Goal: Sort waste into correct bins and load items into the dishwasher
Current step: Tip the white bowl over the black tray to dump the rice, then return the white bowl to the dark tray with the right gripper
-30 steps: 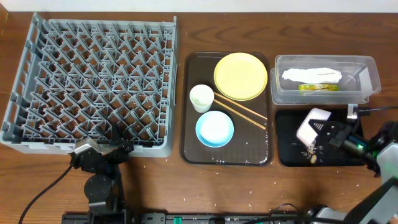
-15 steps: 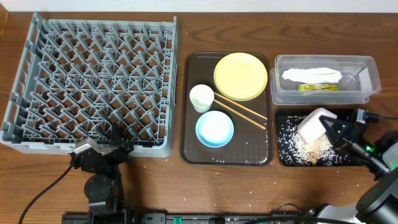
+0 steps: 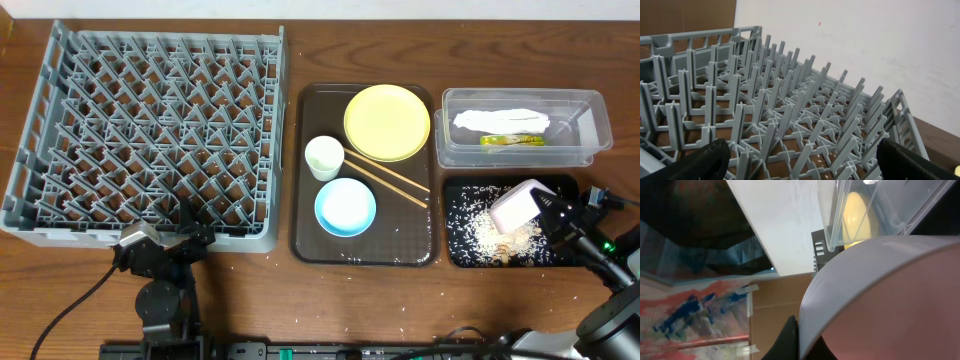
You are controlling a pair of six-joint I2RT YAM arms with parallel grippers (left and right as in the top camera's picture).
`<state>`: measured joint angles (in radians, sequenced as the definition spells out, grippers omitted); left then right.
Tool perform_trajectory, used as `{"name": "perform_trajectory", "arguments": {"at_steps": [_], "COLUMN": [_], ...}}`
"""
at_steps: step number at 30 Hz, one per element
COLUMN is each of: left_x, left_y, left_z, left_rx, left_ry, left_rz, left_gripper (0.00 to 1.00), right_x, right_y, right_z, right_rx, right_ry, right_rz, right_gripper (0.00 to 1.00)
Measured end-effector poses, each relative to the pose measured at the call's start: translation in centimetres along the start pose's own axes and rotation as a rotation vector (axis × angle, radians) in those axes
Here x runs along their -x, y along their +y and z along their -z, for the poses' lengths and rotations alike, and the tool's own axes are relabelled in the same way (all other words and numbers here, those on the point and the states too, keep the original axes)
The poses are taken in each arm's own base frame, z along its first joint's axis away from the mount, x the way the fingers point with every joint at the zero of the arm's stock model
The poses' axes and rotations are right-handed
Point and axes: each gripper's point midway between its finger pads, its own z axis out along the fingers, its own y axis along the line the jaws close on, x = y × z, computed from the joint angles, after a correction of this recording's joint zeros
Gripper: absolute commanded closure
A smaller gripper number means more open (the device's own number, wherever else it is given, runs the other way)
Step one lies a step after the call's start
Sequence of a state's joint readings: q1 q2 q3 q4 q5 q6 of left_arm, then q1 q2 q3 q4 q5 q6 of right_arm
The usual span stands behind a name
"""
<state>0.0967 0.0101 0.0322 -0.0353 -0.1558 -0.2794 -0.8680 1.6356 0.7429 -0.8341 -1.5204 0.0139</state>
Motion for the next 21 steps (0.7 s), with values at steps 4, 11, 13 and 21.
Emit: {"name": "perform_trajectory", "arguments": {"at_steps": [4,11,13,21], "left_x": [0.0,0.0,0.0,0.0], "left_y": [0.0,0.0,0.0,0.0], "left_z": [0.0,0.0,0.0,0.0], "left_rx": [0.0,0.0,0.0,0.0], "left_ry": [0.0,0.0,0.0,0.0], "left_rz": [0.0,0.0,0.0,0.0], "left_gripper": [0.06,0.06,0.06,0.06], "right_x": [-1.1,-5.1,-6.9,-13.9], "right_y": [0.0,-0.3,-0.4,-0.4], "right_z": [-0.7,-4.0,-5.1,-9.5], "right_rx": [-0.001,-0.057,-0.087,-0.338], "right_ry": [0.035,0.209,0.284,0.615], "right_rz": [0.018,0.087,0.131,0.437], "right_gripper": [0.99,0.99,0.99,0.99]}}
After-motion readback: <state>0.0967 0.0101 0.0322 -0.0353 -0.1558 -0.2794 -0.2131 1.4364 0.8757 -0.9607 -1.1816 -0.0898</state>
